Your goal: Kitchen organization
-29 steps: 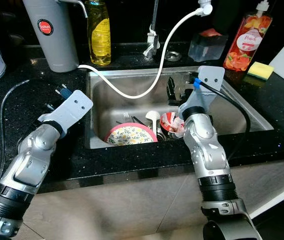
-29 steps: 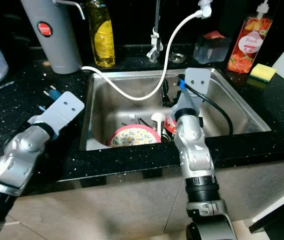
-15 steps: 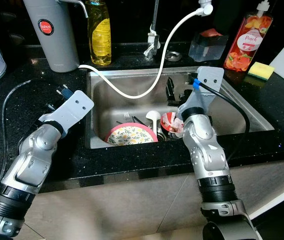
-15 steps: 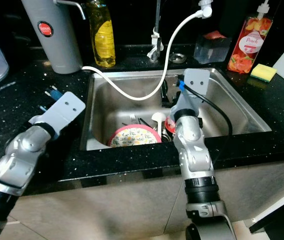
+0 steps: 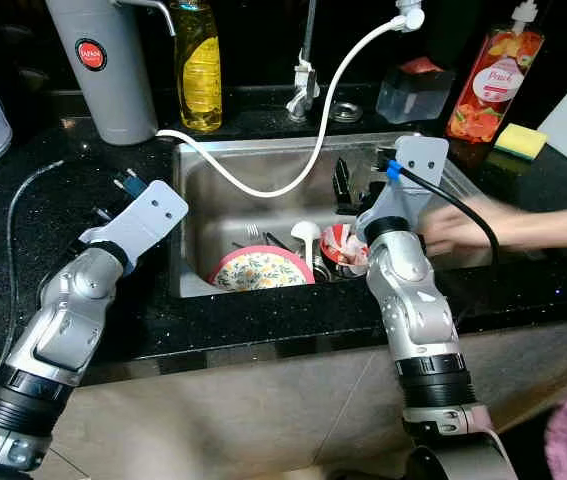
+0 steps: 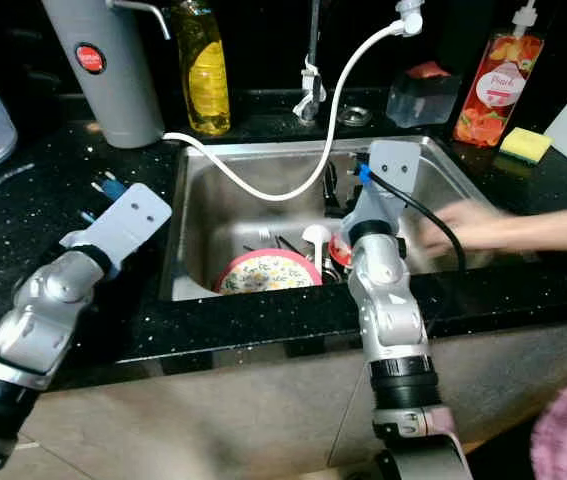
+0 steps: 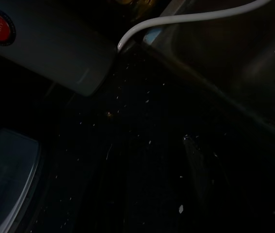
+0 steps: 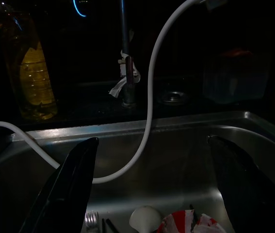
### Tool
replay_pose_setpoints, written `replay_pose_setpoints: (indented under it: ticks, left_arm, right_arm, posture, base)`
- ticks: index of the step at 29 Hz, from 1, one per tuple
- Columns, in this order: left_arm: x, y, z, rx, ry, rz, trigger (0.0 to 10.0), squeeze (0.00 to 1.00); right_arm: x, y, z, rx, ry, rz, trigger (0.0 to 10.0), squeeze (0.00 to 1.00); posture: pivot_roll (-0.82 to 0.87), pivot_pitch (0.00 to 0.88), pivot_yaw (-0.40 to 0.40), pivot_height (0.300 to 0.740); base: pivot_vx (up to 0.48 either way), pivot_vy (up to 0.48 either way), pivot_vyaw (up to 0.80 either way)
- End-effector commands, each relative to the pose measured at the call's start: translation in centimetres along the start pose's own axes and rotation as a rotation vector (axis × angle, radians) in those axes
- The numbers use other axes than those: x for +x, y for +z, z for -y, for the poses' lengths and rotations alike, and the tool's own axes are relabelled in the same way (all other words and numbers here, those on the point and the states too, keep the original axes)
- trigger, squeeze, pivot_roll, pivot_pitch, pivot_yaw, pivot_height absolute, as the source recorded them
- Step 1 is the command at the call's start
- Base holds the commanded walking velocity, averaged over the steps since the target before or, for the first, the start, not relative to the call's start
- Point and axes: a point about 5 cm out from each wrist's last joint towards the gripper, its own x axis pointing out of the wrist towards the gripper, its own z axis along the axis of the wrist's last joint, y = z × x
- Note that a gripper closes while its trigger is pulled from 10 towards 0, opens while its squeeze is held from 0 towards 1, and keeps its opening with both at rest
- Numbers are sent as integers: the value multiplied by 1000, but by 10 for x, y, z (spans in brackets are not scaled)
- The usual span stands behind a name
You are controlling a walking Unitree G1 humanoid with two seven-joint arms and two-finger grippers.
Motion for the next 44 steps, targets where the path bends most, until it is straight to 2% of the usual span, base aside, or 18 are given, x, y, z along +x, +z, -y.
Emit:
replay_pose_setpoints:
  ticks: [1,17,44]
  left_arm:
    - [2,2,4,1,-11,-6,10000,0]
    - [2,4,7,1,-11,-3,10000,0]
    - [4,4,9,2,-12,-8,10000,0]
  right_arm:
    - [0,3,-2,-6,9,9,10000,0]
    - [3,4,-5,-13,39,7,10000,0]
    - [2,2,-4,-6,23,6,10000,0]
  posture:
    - [91,0,0,740]
    - [98,0,-36,740]
    - [92,0,-7,740]
  base:
    - [0,0,0]
    - [0,0,0]
    - [0,0,0]
